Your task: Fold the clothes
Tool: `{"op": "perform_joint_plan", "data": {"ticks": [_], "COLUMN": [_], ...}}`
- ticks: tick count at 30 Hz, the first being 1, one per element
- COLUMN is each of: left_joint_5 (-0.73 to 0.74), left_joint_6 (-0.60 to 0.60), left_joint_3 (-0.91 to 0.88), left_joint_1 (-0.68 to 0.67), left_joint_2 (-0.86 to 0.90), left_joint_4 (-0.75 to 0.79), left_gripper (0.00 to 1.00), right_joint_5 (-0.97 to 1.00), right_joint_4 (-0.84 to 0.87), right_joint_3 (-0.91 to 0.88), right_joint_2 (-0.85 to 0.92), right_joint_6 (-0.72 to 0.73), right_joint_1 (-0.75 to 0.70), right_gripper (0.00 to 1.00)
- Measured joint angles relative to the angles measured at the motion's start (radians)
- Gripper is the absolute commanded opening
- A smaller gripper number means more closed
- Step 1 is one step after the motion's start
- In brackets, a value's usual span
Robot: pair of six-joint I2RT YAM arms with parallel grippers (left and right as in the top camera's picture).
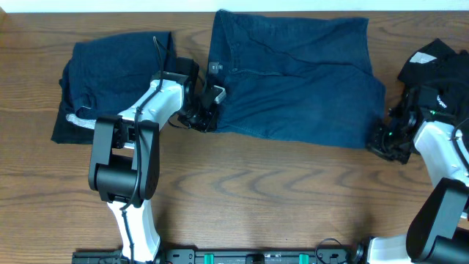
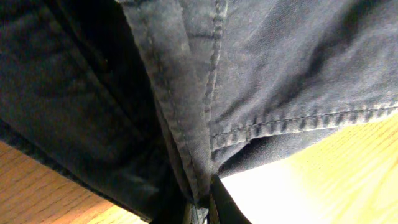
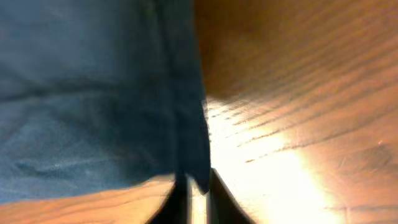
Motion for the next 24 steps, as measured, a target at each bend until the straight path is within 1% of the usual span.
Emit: {"op": "perform_joint_plan", "data": {"ticks": [1, 4, 10, 13, 18, 19, 21, 23, 24], "left_joint_5": [0.0, -0.001, -0.006, -0.008, -0.008, -0.008, -0.01, -0.007, -0.005], "left_joint_6": [-0.001, -0.012, -0.029, -0.03, -0.03, -0.03, -0.027, -0.035, -0.038], "left_joint_3": [0.0, 0.0, 0.0, 0.0, 0.0, 0.0, 0.0, 0.0, 0.0], "left_joint_1": [0.0, 0.0, 0.0, 0.0, 0.0, 0.0, 0.0, 0.0, 0.0], "left_joint_2": [0.0, 0.0, -0.002, -0.006, -0.009, -0.009, -0.01, -0.011, -0.013], "left_joint_4": [0.0, 0.0, 0.0, -0.002, -0.004, -0.004, -0.005, -0.007, -0.008], "left_gripper": [0.08, 0.08, 0.08, 0.09, 0.09, 0.22, 0.38, 0.49, 0.53], "right_joint_5": [0.002, -0.002, -0.009, -0.011, -0.018, -0.028, -0.058, -0.076, -0.084], "right_joint_4": [0.004, -0.014, -0.049, -0.05, 0.029, 0.051, 0.091, 0.107, 0.114], "right_joint_3": [-0.001, 0.021, 0.13, 0.125, 0.065, 0.052, 0.031, 0.021, 0.019], "right_joint_2": [0.002, 0.003, 0.003, 0.003, 0.003, 0.003, 0.003, 0.003, 0.003], "right_joint_6": [-0.002, -0.003, -0.002, -0.002, -0.003, -0.003, -0.009, -0.014, -0.017], "right_joint_1": [0.0, 0.0, 0.0, 0.0, 0.0, 0.0, 0.0, 0.004, 0.007], "right_gripper": [0.7, 0.75, 0.79, 0.79, 0.73, 0.72, 0.72, 0.72, 0.72]}}
